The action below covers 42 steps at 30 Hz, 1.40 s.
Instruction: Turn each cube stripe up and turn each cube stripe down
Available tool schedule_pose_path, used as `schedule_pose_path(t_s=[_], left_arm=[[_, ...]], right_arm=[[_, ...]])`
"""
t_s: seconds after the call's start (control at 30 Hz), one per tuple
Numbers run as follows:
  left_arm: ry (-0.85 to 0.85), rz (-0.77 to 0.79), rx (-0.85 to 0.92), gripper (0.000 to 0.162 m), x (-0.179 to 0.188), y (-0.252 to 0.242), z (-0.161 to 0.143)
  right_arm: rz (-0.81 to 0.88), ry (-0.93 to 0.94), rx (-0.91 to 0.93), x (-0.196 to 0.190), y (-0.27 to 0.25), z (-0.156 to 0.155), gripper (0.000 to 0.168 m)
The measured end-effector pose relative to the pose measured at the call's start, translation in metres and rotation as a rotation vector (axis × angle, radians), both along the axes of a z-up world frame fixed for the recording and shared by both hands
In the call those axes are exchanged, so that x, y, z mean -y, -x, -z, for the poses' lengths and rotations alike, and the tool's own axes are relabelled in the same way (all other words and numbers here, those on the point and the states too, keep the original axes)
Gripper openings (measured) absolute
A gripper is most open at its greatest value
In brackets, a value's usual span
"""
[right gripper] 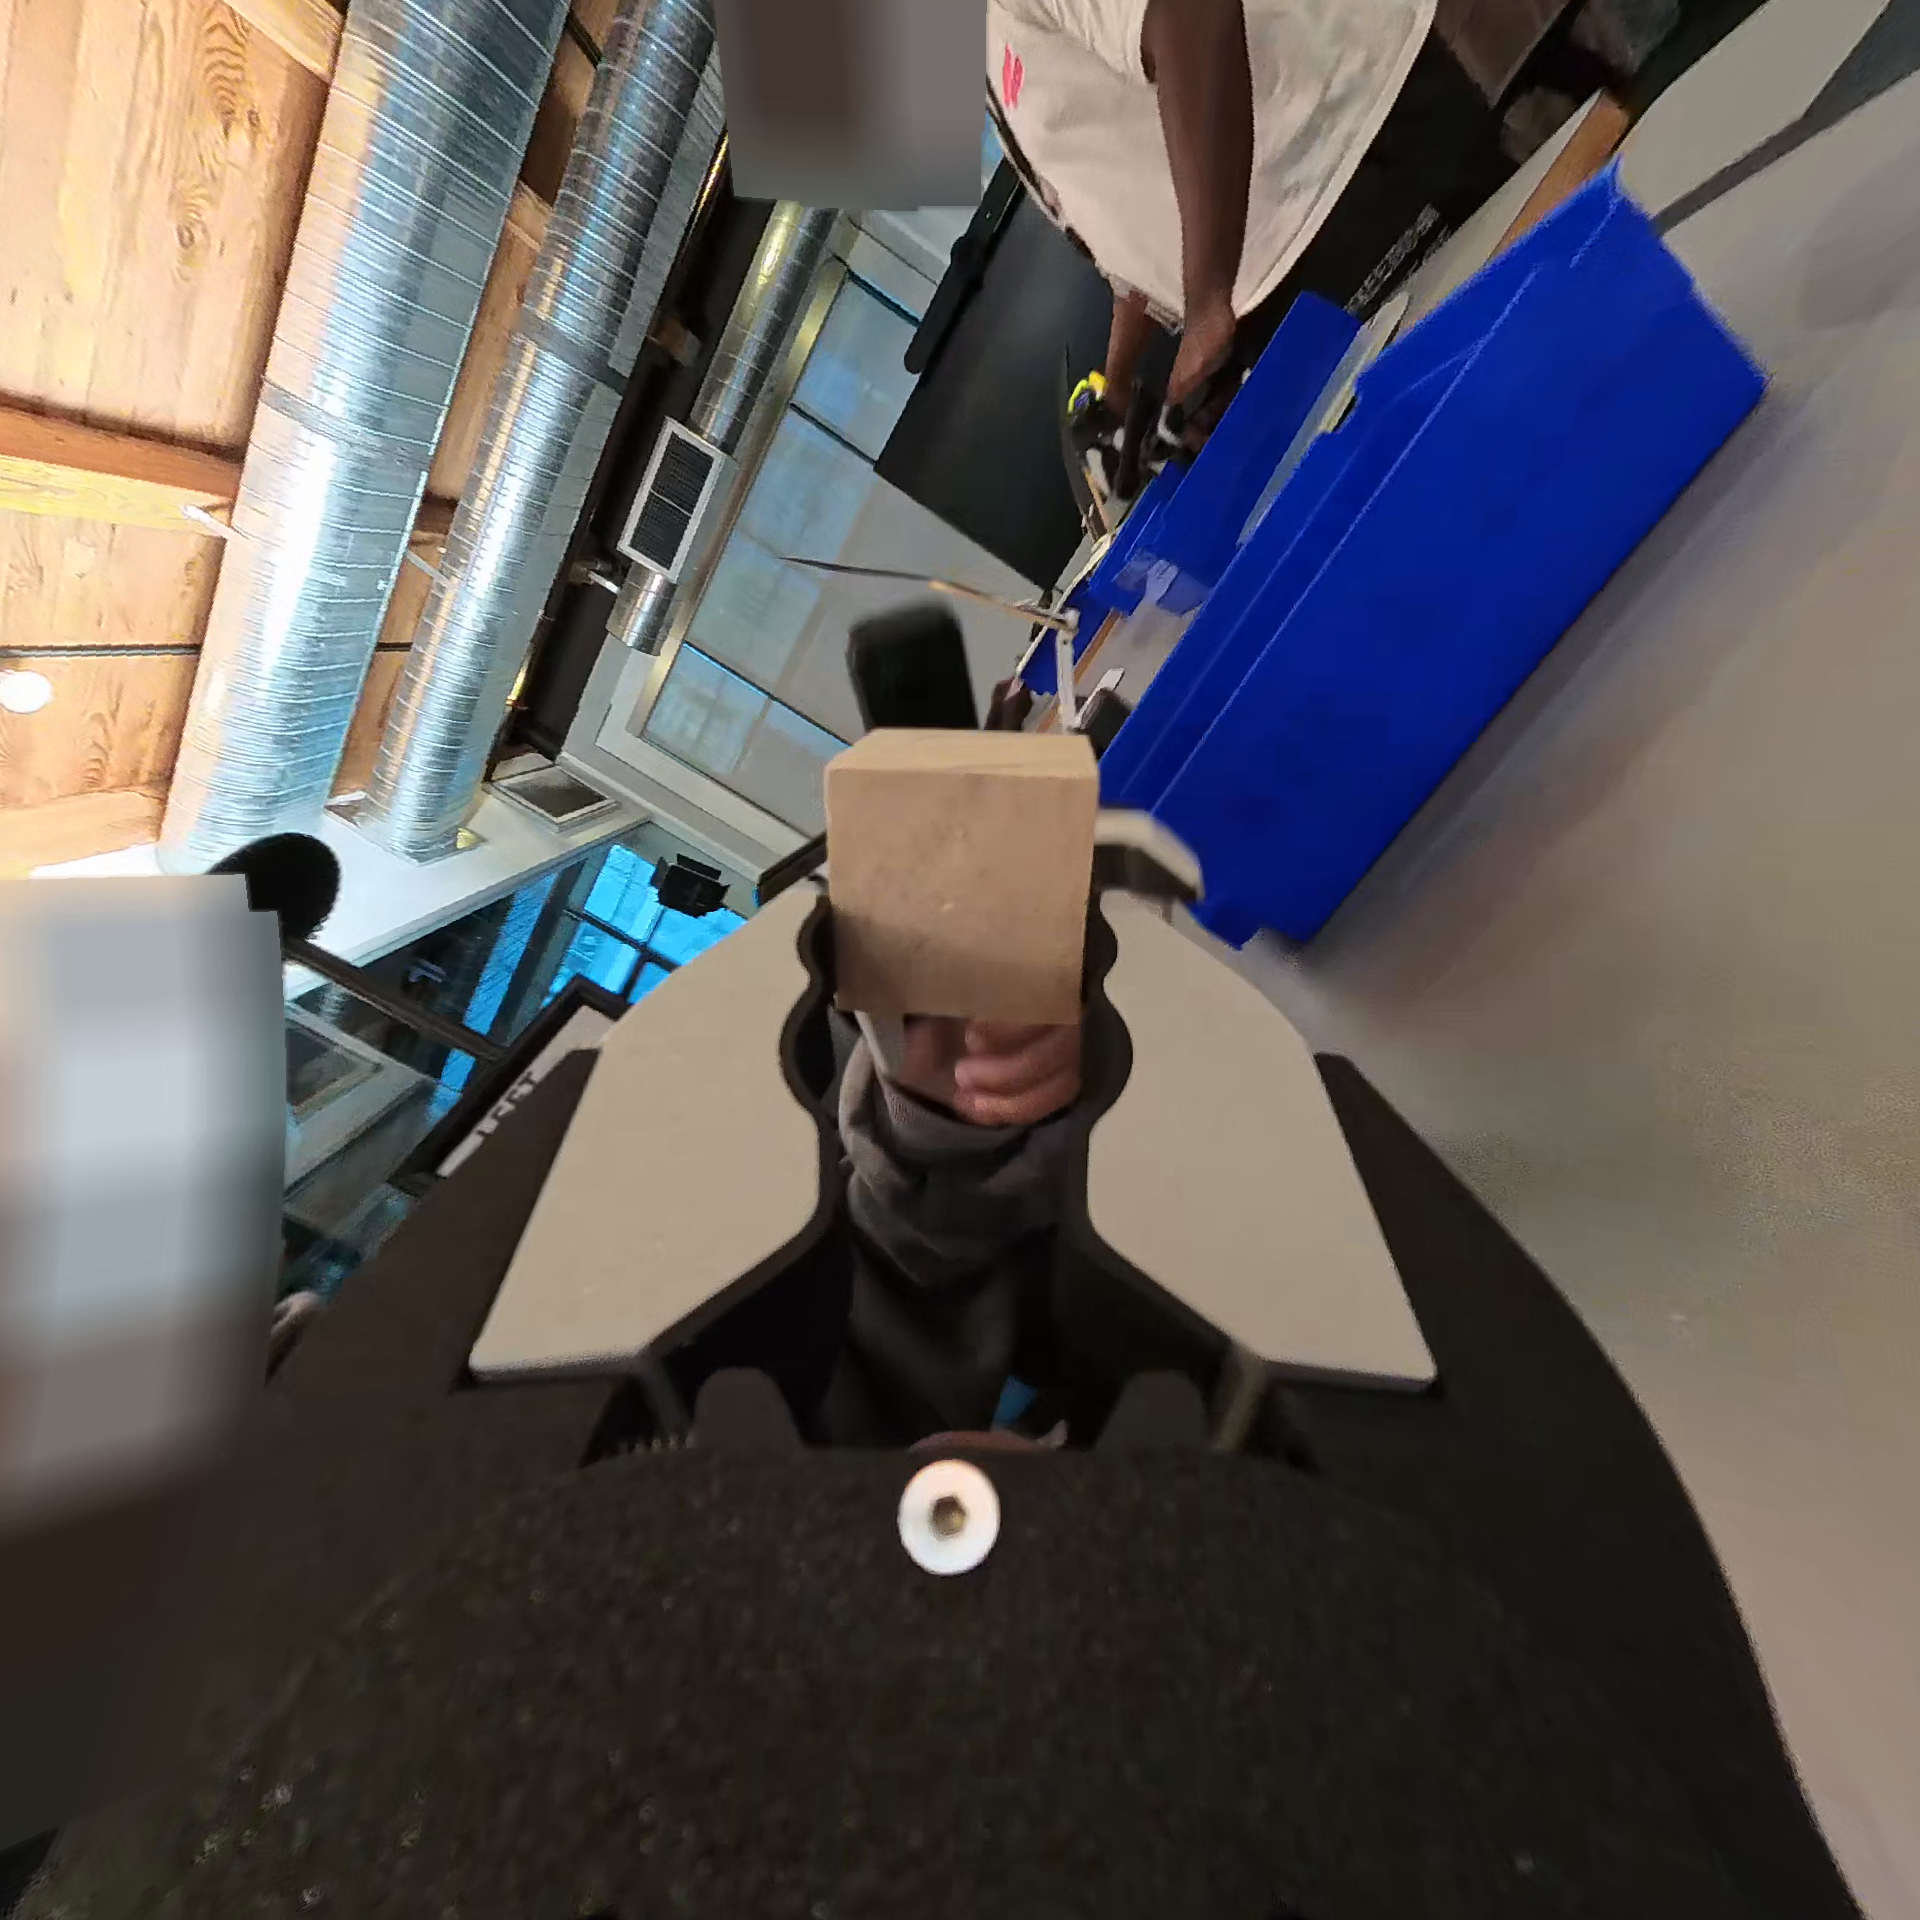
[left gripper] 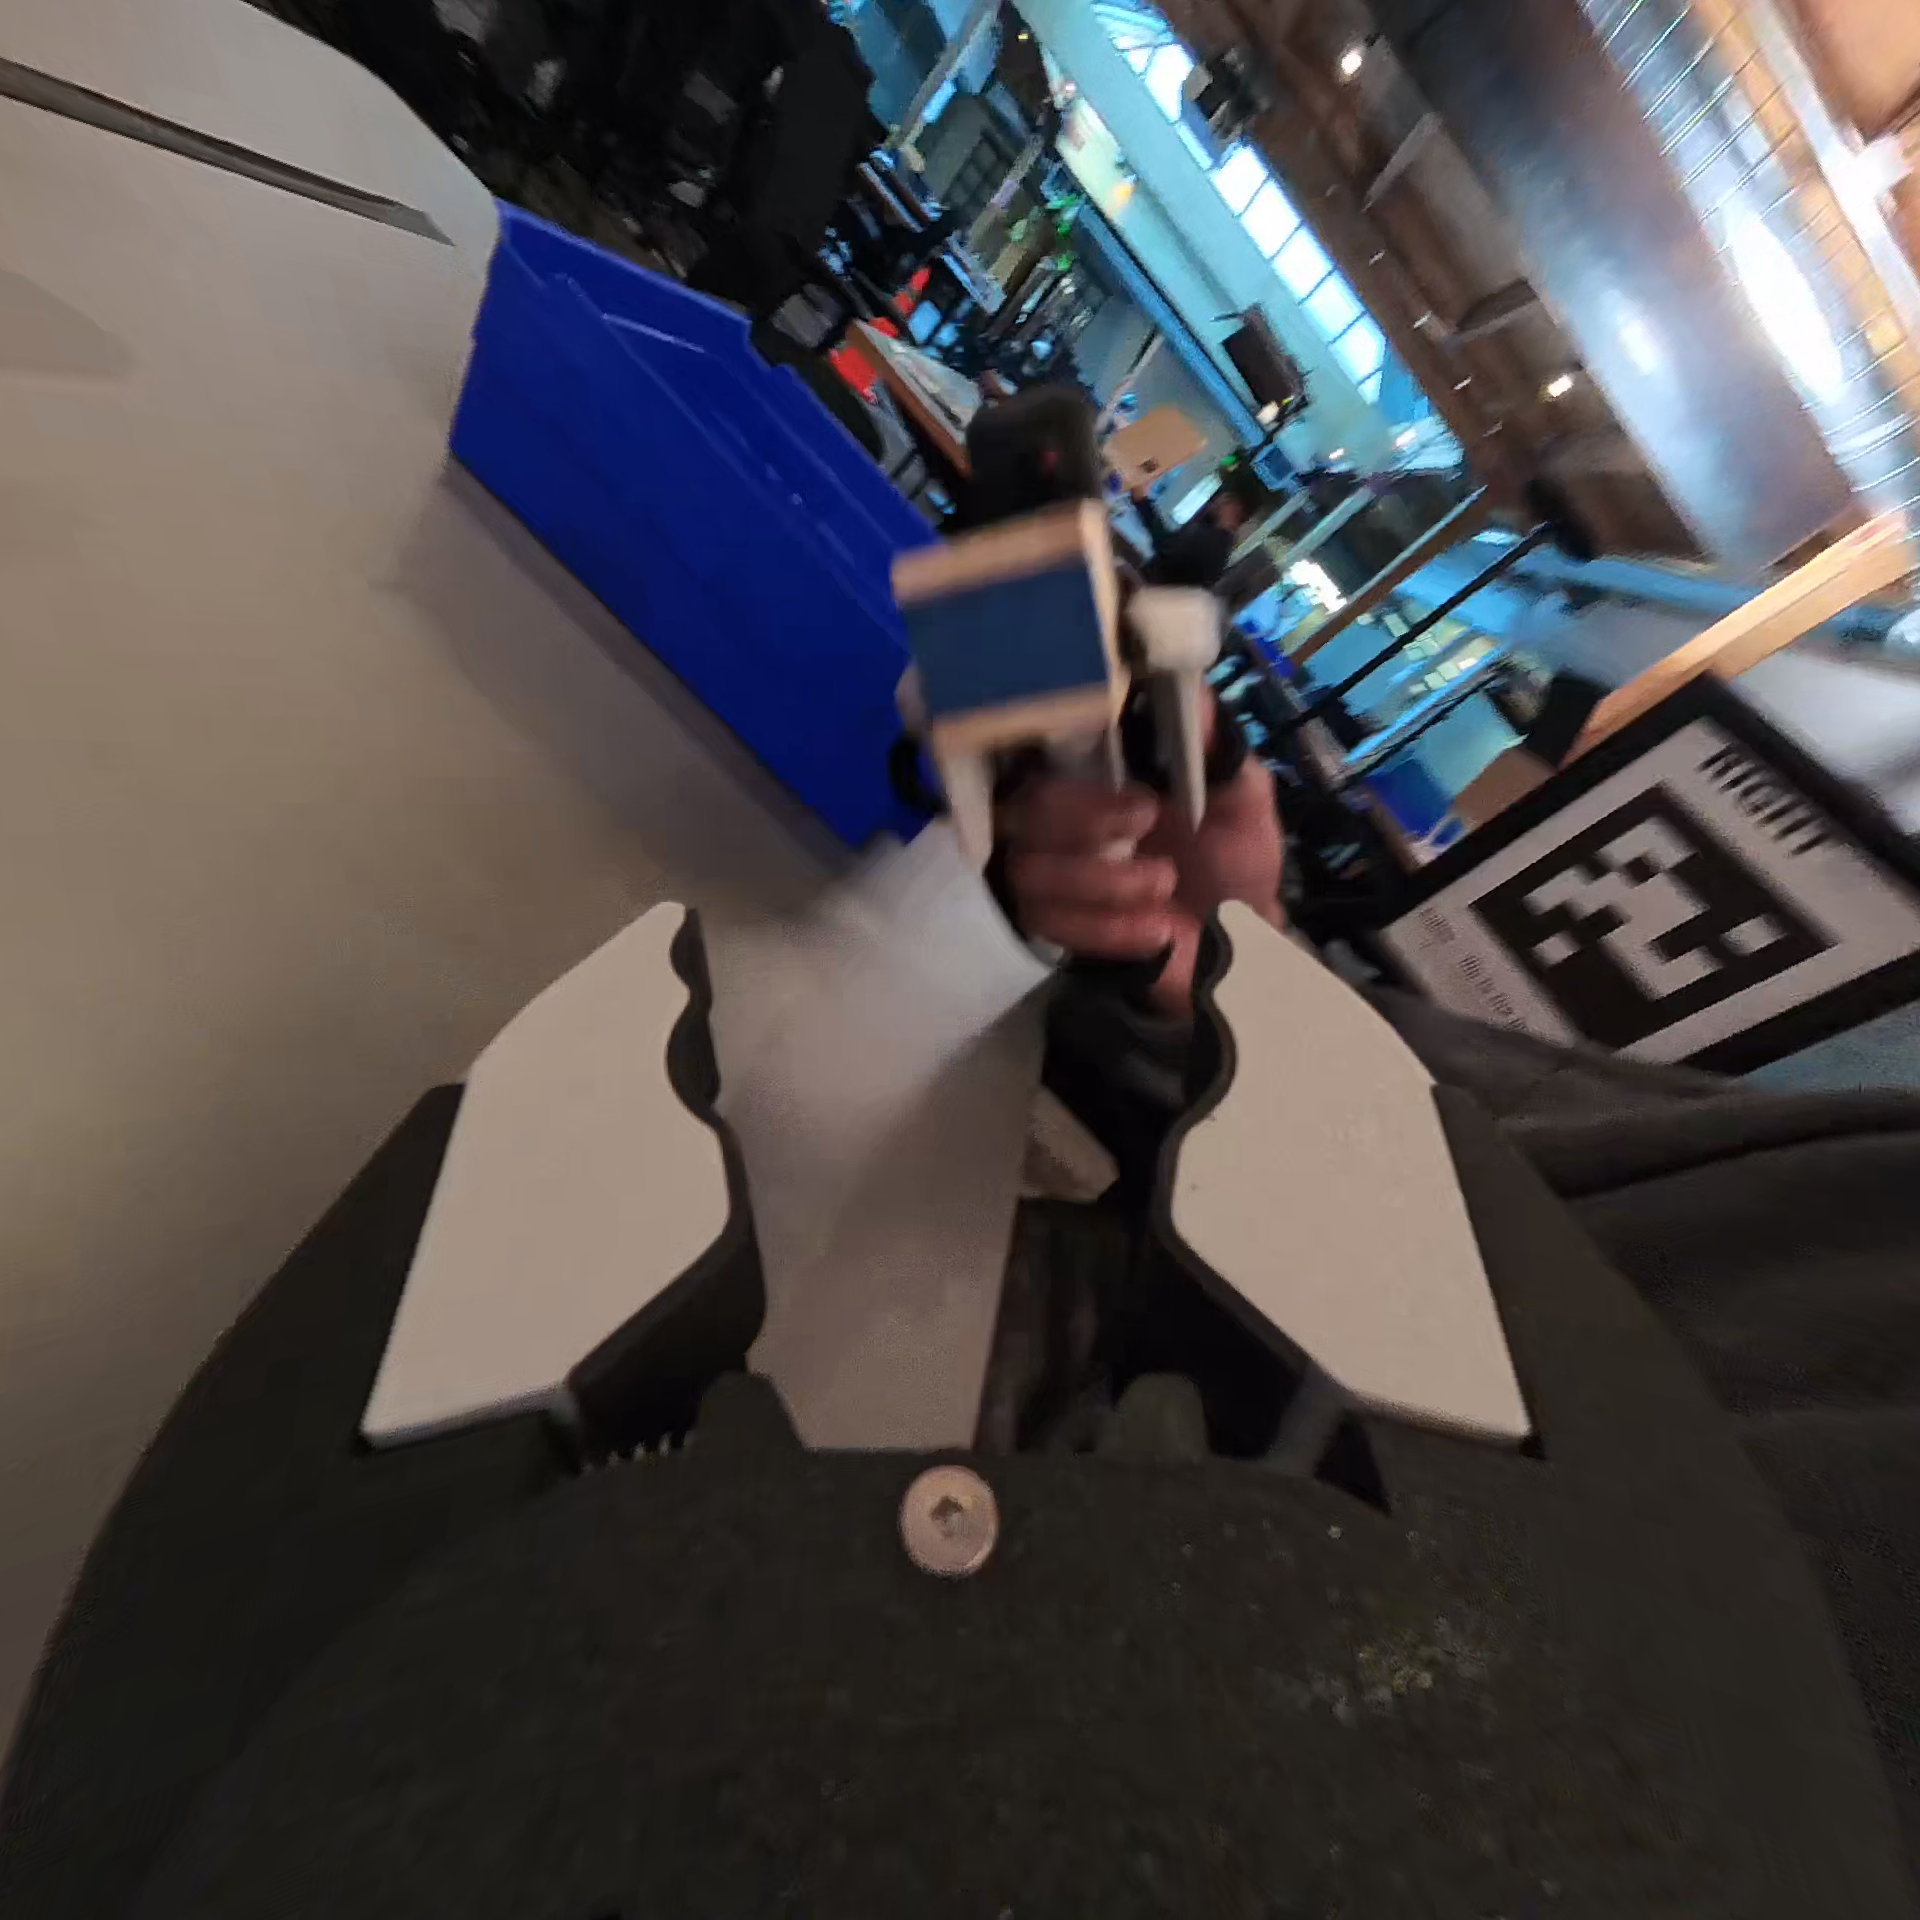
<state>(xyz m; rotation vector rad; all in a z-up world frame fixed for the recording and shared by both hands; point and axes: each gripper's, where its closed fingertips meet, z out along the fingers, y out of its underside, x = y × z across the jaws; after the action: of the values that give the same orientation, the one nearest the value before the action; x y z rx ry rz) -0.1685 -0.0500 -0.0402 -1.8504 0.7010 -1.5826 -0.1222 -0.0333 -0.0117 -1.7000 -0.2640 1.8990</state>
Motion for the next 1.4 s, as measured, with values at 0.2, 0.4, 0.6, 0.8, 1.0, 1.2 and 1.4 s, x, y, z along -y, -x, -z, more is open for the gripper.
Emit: schedule_pose_path(t_s=[0.2, 0.4, 0.6, 0.8, 1.0, 1.2, 1.4], left_arm=[[-0.098, 0.037, -0.108, 0.076, 0.057, 0.019, 0.058], [-0.069, 0.082, -0.066, 0.074, 0.058, 0.014, 0.050], [-0.089, 0.143, -0.117, 0.074, 0.074, 0.002, 0.059], [-0.129, 0.163, -0.169, 0.074, 0.080, -0.001, 0.065], [-0.093, 0.166, -0.158, 0.075, 0.077, 0.001, 0.066], [-0.140, 0.101, -0.225, 0.074, 0.067, 0.009, 0.071], [-0.176, 0.077, -0.291, 0.075, 0.064, 0.024, 0.062]], right_arm=[[0.321, -0.263, 0.285, -0.034, -0.104, -0.044, 0.045], [0.637, -0.134, 1.119, -0.061, -0.265, 0.025, 0.045], [0.463, 0.178, 1.426, -0.074, -0.298, 0.127, 0.046], [0.375, 0.256, 1.565, -0.090, -0.297, 0.160, 0.045], [0.477, 0.118, 1.530, -0.092, -0.302, 0.124, 0.079], [0.676, -0.514, 0.901, -0.049, -0.211, -0.039, 0.060], [0.215, -0.634, 0.520, 0.066, -0.035, 0.048, 0.052]])
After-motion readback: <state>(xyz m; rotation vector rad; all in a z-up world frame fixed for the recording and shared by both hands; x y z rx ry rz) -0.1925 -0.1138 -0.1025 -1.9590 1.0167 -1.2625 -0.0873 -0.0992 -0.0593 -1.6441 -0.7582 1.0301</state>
